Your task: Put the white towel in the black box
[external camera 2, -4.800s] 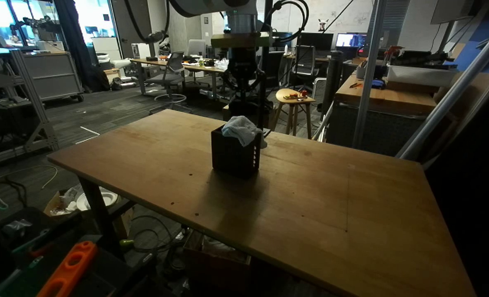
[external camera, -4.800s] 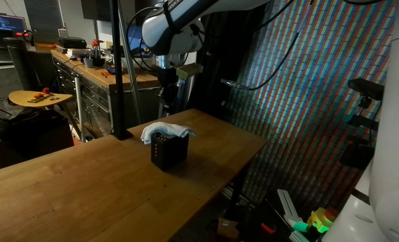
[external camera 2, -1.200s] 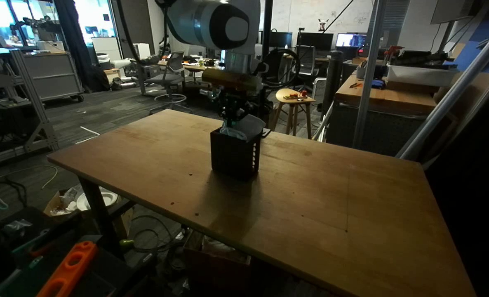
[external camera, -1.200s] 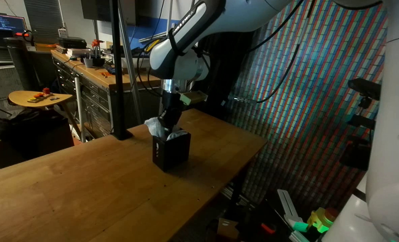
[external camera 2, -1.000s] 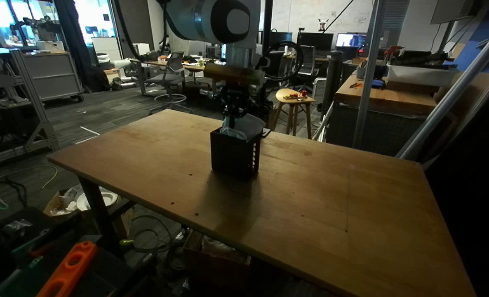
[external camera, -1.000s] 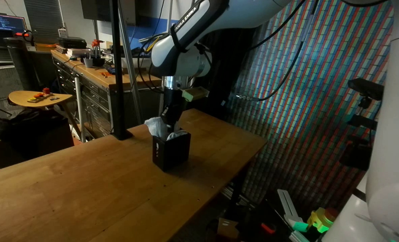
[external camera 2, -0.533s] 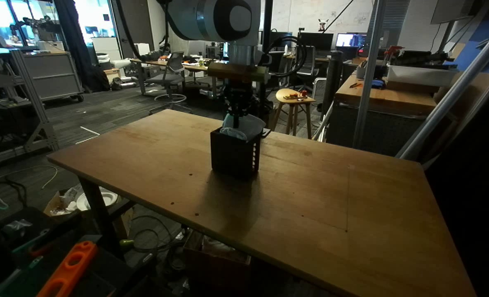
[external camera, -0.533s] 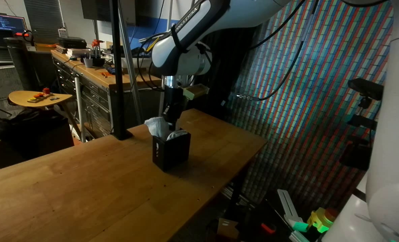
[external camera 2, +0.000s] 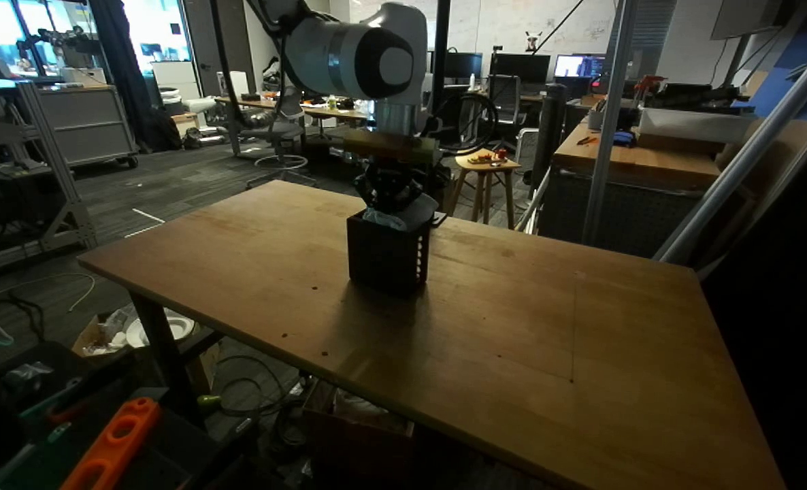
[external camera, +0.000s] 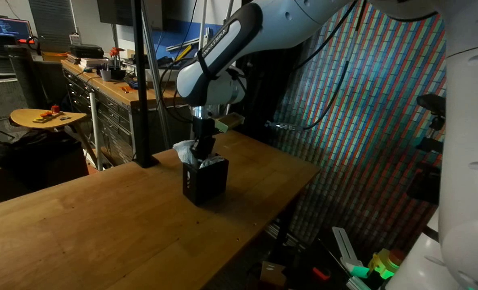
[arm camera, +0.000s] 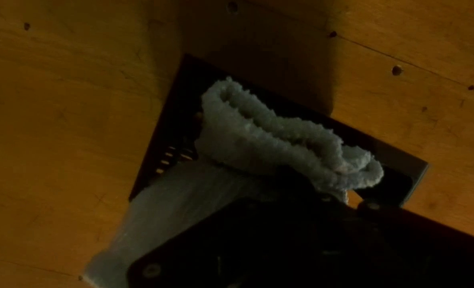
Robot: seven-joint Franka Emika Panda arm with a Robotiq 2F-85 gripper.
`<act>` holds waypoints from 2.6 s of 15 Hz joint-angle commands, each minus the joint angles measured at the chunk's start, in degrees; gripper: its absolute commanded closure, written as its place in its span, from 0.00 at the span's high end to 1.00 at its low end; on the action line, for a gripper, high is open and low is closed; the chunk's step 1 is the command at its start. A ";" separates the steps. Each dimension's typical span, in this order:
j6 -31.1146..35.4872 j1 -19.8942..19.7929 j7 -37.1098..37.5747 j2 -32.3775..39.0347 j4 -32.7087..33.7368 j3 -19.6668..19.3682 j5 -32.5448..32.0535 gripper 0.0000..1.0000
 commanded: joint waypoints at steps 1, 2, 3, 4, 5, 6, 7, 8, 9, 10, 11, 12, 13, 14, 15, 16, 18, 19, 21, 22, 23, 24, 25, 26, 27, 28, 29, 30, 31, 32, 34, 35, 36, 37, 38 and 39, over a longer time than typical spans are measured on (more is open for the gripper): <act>1.67 -0.03 -2.44 3.55 1.27 1.17 1.06 0.00; 1.89 -0.20 -2.73 4.31 1.20 1.51 1.24 0.00; 2.32 -0.43 -2.91 4.95 0.83 1.91 1.76 0.00; 2.51 -0.57 -3.06 5.36 0.67 2.22 2.20 0.00; 2.74 -0.63 -3.07 5.74 0.46 2.45 2.57 0.00; 2.89 -0.78 -3.27 5.89 0.25 2.77 3.24 0.00; 3.01 -0.88 -3.33 5.97 -0.06 3.04 3.96 0.00; 3.10 -0.96 -3.41 6.07 -0.18 3.26 4.50 0.00; 3.21 -1.05 -3.46 6.09 -0.51 3.57 5.39 0.00; 3.19 -1.06 -3.45 6.21 -0.66 3.79 6.12 0.00; 3.18 -1.07 -3.43 6.16 -0.91 4.02 6.85 0.00; 2.99 -1.03 -3.25 5.86 -1.01 4.10 7.31 0.00; 2.86 -0.97 -3.12 5.66 -1.03 4.13 7.60 0.00; 2.38 -0.76 -2.70 4.77 -0.88 3.84 7.19 0.00; 1.99 -0.60 -2.47 4.25 -0.77 3.63 6.74 0.00; 1.43 -0.39 -2.16 3.30 -0.59 3.31 6.08 0.00; 0.09 0.13 -1.44 1.55 -0.13 2.69 4.79 0.00; -0.60 0.47 -1.02 0.66 0.20 2.31 3.85 0.00; -2.34 1.06 -0.37 -1.30 1.14 1.65 1.93 0.00; -3.44 1.36 -0.11 -2.23 1.84 1.39 0.94 0.00; -4.31 1.65 0.19 -2.98 2.47 1.14 -0.02 0.01; -5.35 1.96 0.38 -3.79 3.22 0.94 -0.88 0.01; -6.30 2.29 0.61 -4.39 3.98 0.69 -1.80 0.01; -7.07 2.53 0.61 -4.99 4.61 0.59 -2.41 0.01; -7.70 2.71 0.39 -5.46 5.27 0.53 -2.84 0.01; -8.23 2.73 -0.42 -5.86 5.95 0.67 -2.84 0.01; -8.59 2.57 -1.93 -6.03 6.73 1.03 -2.30 0.02; -8.68 2.33 -4.25 -6.12 7.55 1.55 -1.40 0.02; -8.58 2.37 -5.80 -6.09 8.25 1.81 -1.22 0.02; -8.52 2.27 -8.23 -6.01 9.02 2.27 -0.69 0.02; -7.62 1.97 -13.44 -5.78 9.86 3.34 1.40 0.03; -7.23 1.81 -16.47 -5.71 10.02 3.92 2.68 0.03; -7.52 1.78 -19.14 -5.63 10.18 4.37 3.89 0.03; -7.49 1.66 -22.36 -5.67 10.08 4.89 5.52 0.02; -7.83 1.59 -25.34 -5.83 9.79 5.31 7.08 0.03; -8.50 1.68 -27.44 -5.85 9.70 5.45 8.21 0.03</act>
